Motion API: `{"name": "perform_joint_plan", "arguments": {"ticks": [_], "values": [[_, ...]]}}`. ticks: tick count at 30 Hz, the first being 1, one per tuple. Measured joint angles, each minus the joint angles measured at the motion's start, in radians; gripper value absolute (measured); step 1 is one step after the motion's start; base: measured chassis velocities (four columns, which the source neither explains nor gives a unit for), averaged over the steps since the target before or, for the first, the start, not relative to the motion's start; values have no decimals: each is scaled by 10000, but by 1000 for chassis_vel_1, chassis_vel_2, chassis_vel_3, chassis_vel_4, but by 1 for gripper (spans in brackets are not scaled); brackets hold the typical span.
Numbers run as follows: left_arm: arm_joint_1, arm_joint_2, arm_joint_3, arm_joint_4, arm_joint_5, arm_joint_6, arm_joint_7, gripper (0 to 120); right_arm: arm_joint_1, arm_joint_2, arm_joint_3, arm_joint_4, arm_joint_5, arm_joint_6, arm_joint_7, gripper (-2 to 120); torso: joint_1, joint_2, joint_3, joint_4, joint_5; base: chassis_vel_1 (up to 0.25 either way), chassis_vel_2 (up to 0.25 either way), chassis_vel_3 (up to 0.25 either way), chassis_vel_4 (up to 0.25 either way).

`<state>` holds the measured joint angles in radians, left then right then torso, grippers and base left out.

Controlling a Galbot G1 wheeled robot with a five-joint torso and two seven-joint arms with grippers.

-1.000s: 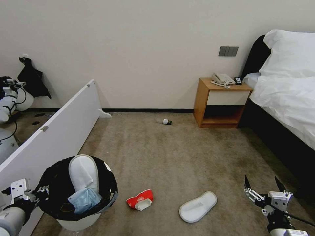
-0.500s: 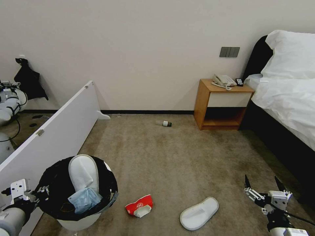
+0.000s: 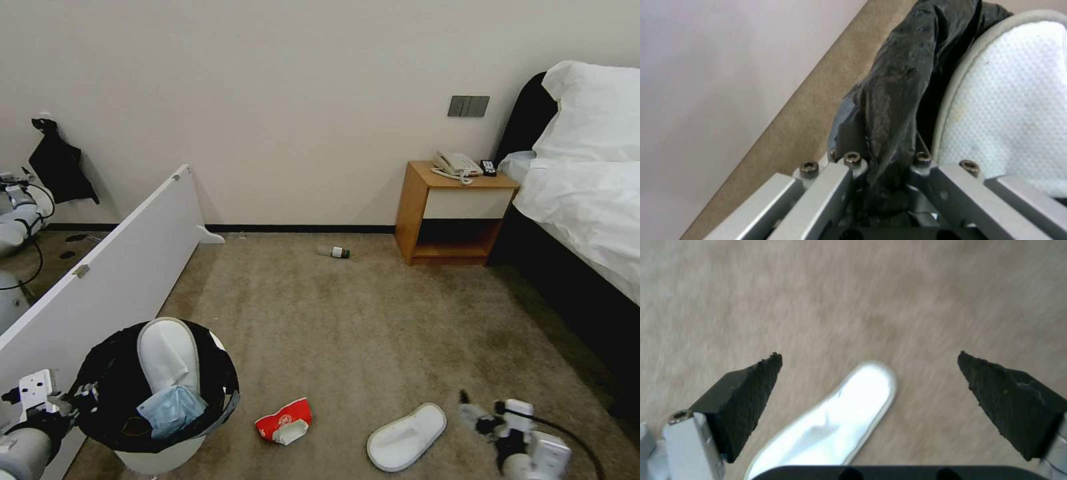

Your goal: Pick up the trash bin, then pick up the garbage from the floor and place it into the trash bin.

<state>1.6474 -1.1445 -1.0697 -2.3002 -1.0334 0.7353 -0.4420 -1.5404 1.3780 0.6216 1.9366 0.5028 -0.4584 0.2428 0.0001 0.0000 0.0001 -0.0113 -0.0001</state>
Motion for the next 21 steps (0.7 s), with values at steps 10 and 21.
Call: {"name": "perform_joint_plan", "arguments": {"ticks": [10,21], "values": [[-22,101,-29,-86,10,0,-61,4,1236,421,-416,-1712,192,-614,787,100,0,0,0,0,0,0,0,0,0],[-83,130,-14,-105,11,0,-102,4,2080,701,-781,-3219,829,-706,773,100,0,0,0,-1,0,0,0,0,0]]}}
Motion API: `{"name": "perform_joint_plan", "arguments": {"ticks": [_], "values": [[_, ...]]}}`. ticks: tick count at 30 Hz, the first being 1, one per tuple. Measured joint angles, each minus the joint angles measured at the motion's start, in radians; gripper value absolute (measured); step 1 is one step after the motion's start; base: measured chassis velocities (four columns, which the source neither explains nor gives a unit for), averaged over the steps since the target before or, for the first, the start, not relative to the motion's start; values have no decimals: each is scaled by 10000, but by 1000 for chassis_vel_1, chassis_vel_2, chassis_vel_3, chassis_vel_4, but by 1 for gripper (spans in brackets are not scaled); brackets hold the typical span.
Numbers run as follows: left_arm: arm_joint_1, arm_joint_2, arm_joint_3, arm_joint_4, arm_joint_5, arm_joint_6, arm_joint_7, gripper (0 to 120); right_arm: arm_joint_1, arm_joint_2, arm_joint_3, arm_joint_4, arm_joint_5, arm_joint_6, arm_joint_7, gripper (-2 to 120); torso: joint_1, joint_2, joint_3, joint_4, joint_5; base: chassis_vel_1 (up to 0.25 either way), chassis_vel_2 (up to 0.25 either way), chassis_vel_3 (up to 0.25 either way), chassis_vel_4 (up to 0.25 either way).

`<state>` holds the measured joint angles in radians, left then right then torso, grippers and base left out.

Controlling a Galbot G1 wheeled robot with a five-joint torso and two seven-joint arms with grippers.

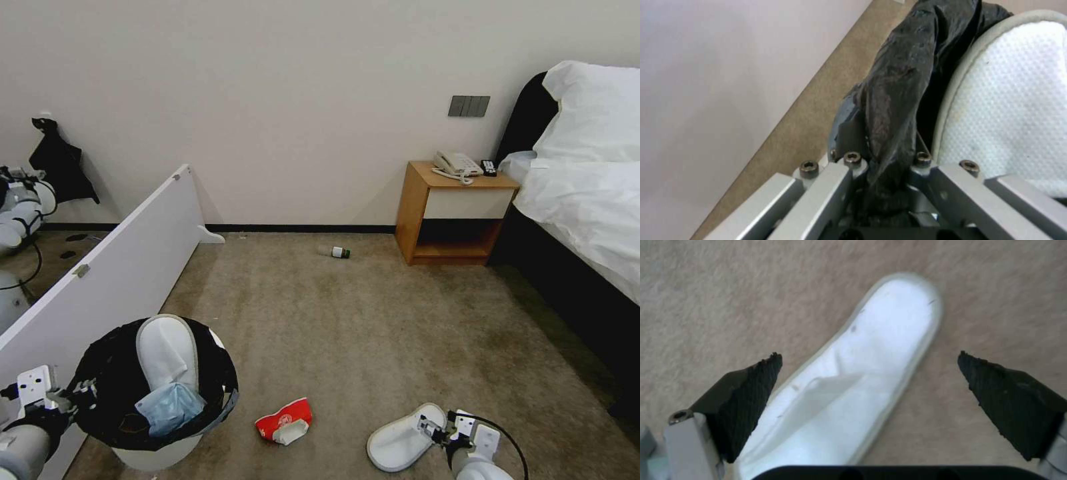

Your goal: Pick up the trash bin, then pick up the garbage from the floor and place it into the trash bin.

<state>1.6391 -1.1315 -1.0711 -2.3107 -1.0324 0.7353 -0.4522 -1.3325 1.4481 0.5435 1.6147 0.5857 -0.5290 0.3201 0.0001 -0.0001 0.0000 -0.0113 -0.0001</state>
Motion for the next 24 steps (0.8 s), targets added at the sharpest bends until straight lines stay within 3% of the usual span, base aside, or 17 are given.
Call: {"name": "perform_joint_plan", "arguments": {"ticks": [12,24], "values": [[-29,-7,44,-17,47,0,-49,4,977,486,-800,-1357,738,-117,280,100,0,0,0,1,-1,0,0,0,0],[-29,0,1,-24,17,0,-48,4,1416,889,-672,-1871,1024,-107,635,100,0,0,-1,0,0,0,0,0,0]]}}
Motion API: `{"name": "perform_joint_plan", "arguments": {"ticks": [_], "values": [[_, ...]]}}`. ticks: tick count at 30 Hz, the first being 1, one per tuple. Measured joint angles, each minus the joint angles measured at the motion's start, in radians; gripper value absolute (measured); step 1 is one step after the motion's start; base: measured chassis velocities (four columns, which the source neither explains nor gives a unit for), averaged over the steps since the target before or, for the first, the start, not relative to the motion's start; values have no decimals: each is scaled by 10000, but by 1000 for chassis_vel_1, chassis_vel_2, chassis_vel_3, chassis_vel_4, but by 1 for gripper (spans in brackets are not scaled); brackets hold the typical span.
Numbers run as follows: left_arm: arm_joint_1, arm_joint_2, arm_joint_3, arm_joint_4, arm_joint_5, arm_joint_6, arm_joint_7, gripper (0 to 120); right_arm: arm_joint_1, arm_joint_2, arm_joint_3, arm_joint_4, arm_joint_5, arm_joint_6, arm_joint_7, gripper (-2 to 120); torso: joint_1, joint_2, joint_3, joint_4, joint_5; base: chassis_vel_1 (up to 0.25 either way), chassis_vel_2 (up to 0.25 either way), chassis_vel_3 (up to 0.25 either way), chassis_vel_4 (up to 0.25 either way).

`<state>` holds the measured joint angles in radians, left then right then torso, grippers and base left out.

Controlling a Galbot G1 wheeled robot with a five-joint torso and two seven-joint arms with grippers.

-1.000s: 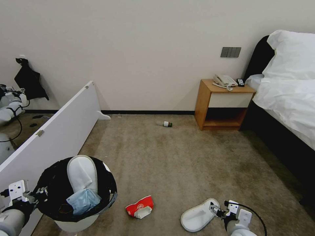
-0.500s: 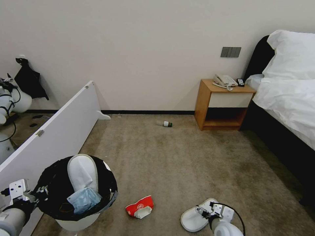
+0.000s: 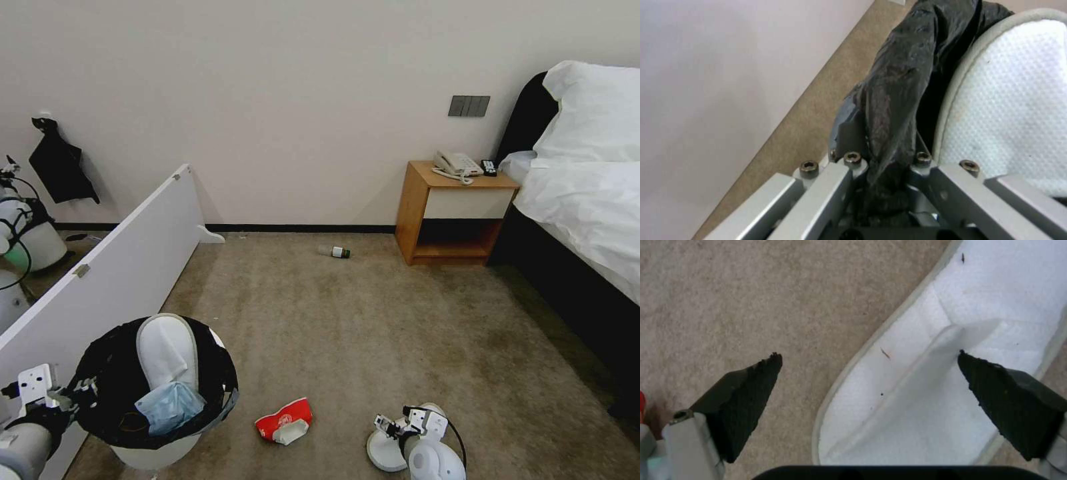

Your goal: Pick up the trash bin, then pick up the garbage from the floor and place it into the trash bin.

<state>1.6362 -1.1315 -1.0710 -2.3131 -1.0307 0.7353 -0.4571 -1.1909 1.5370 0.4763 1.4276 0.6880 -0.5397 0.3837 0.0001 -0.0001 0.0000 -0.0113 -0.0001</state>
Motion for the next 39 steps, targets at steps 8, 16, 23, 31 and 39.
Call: {"name": "perform_joint_plan", "arguments": {"ticks": [8,16,23,31,39], "values": [[13,43,-63,0,-45,0,14,4,8,129,93,21,298,17,357,100,0,0,0,0,1,0,0,0,0],[27,55,-110,-14,-81,0,36,4,66,241,150,230,1719,24,1596,100,0,0,0,1,0,0,0,0,0],[39,55,-119,-34,-92,0,48,4,106,317,202,340,2152,117,2225,100,0,0,0,1,0,0,0,0,0],[22,47,-107,-35,-96,0,55,4,195,453,247,272,2201,481,2620,100,0,0,1,0,1,0,0,0,0],[-21,51,-76,-17,-96,0,60,4,366,504,255,157,2228,667,2759,100,0,0,0,1,1,0,0,0,0]]}}
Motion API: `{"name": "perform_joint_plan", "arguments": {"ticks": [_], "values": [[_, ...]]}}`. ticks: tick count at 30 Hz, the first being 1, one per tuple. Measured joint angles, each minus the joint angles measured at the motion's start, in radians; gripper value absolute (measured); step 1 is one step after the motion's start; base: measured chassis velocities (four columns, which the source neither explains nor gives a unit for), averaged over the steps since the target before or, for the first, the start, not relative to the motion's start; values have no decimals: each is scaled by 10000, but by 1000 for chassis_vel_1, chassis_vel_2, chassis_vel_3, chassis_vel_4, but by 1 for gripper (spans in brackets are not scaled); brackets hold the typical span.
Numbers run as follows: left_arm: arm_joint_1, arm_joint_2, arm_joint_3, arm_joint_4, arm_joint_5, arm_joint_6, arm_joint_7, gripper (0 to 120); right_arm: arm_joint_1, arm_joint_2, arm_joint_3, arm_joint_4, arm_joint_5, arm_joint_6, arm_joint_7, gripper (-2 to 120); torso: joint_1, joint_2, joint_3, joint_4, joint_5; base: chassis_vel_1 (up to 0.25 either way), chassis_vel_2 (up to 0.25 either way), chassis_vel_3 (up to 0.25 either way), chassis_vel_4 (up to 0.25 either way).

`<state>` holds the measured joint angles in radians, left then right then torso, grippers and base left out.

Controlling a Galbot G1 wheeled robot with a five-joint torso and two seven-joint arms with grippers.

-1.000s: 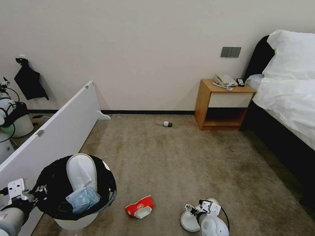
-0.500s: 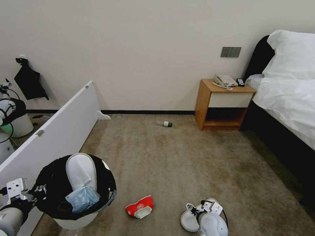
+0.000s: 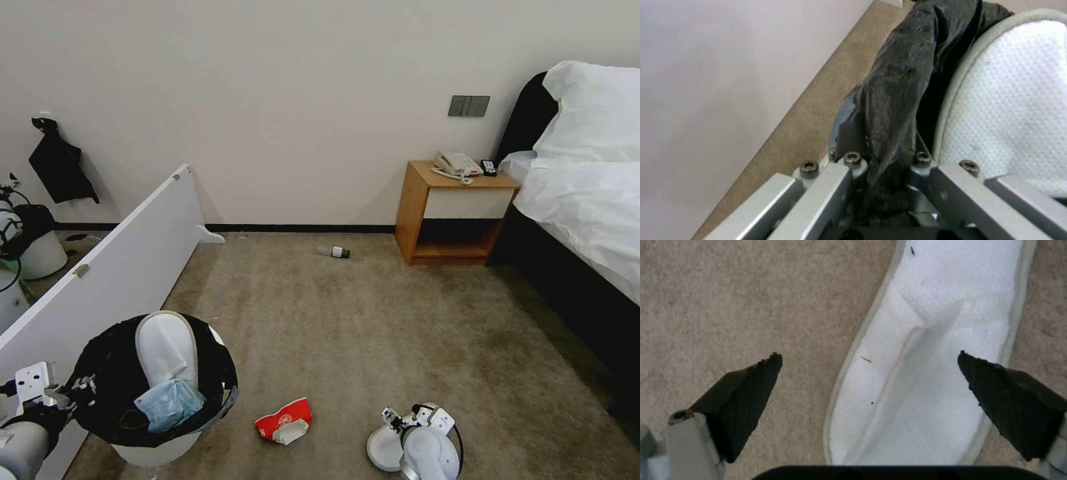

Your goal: Pick up the trash bin, then pick up the garbage from the floor and place it into the trash bin.

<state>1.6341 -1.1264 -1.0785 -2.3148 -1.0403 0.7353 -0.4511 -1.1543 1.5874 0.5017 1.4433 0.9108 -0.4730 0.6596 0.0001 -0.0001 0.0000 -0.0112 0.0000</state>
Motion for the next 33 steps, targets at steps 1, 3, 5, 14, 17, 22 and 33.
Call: {"name": "perform_joint_plan", "arguments": {"ticks": [1,3,5,14,17,22,33], "values": [[0,0,0,0,0,0,0,4,0,0,0,0,0,0,0,100,0,0,0,0,0,0,0,0,0],[-7,6,2,12,0,0,0,4,8,1,0,-17,-4,3,6,100,0,0,0,0,0,0,0,0,0],[-34,19,6,41,-1,0,0,4,24,1,0,-44,-14,11,11,100,1,0,0,0,0,0,0,0,0],[-107,68,43,103,-12,0,0,4,116,-50,64,-67,23,29,164,73,0,0,0,0,0,0,0,0,0],[-111,69,43,103,-20,0,-2,4,126,-65,75,-71,23,39,171,62,0,0,0,0,0,0,0,0,0],[-98,71,42,84,-26,0,-4,4,161,-85,142,-82,43,42,218,44,0,0,0,0,0,0,0,0,0],[-65,62,31,-7,-33,0,-12,4,115,-153,287,-129,89,19,289,3,0,1,0,0,0,0,0,0,0]]}}
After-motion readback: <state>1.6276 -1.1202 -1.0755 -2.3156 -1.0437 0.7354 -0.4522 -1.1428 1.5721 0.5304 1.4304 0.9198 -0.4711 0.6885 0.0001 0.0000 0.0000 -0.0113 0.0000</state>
